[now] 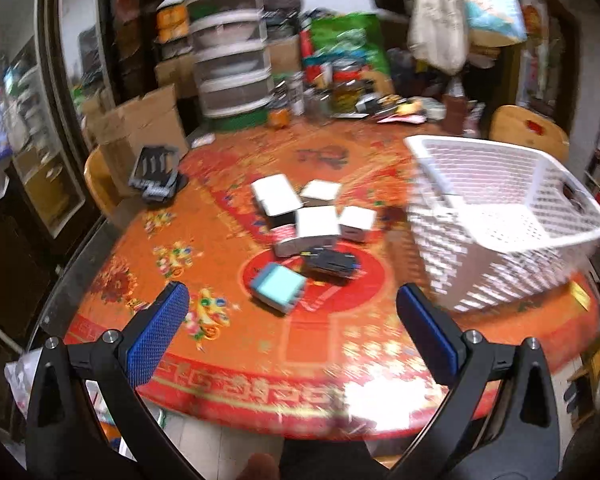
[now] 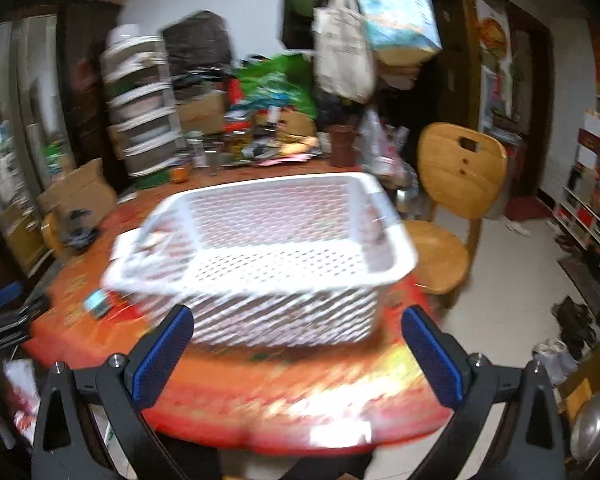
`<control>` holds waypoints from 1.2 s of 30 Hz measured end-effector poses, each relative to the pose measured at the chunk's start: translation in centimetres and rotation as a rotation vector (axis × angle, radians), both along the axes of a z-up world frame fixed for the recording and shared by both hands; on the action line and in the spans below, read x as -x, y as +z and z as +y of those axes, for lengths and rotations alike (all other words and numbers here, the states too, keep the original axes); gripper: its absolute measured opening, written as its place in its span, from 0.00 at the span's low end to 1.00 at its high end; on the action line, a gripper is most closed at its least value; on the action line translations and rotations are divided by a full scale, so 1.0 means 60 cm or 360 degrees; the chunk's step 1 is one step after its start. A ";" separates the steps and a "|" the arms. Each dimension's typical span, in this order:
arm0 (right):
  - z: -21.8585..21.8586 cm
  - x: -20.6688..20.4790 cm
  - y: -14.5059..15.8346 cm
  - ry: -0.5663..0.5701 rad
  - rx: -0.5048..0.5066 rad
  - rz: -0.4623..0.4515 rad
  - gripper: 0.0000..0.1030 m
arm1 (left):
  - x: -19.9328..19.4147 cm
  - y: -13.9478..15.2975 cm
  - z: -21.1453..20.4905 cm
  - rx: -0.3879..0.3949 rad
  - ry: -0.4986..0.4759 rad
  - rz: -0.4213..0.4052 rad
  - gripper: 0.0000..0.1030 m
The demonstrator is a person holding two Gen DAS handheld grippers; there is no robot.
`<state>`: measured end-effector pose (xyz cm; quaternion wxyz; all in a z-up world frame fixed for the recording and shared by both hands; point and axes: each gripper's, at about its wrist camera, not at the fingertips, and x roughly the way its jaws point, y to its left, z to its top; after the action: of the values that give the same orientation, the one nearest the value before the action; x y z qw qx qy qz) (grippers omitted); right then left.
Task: Organize rigid objects
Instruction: 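Grasp the white basket rim with the right tool while the left tool grasps the light-blue power bank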
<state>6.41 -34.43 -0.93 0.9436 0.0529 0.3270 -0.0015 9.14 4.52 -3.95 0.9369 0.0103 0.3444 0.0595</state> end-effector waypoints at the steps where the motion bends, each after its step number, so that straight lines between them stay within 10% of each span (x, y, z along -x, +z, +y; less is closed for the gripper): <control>1: -0.033 -0.033 -0.003 -0.0041 -0.0039 0.0042 1.00 | -0.018 -0.010 0.015 0.0036 0.0013 0.0024 0.99; 12: -0.164 -0.219 -0.094 -0.0103 -0.0123 0.0533 0.98 | -0.123 -0.120 0.081 0.0059 0.0085 0.0319 0.99; 24: -0.139 -0.233 -0.115 -0.0053 -0.0135 0.0631 0.40 | -0.180 -0.183 0.052 -0.0003 -0.0032 0.0441 0.99; 36: -0.121 -0.245 -0.123 -0.0082 -0.0120 0.0673 0.26 | -0.203 -0.214 0.087 0.0085 -0.0062 0.0458 0.89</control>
<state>21.10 -41.69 -8.31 0.8509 0.0948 0.5161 -0.0244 21.33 9.73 -16.76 0.8787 0.0003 0.4764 0.0301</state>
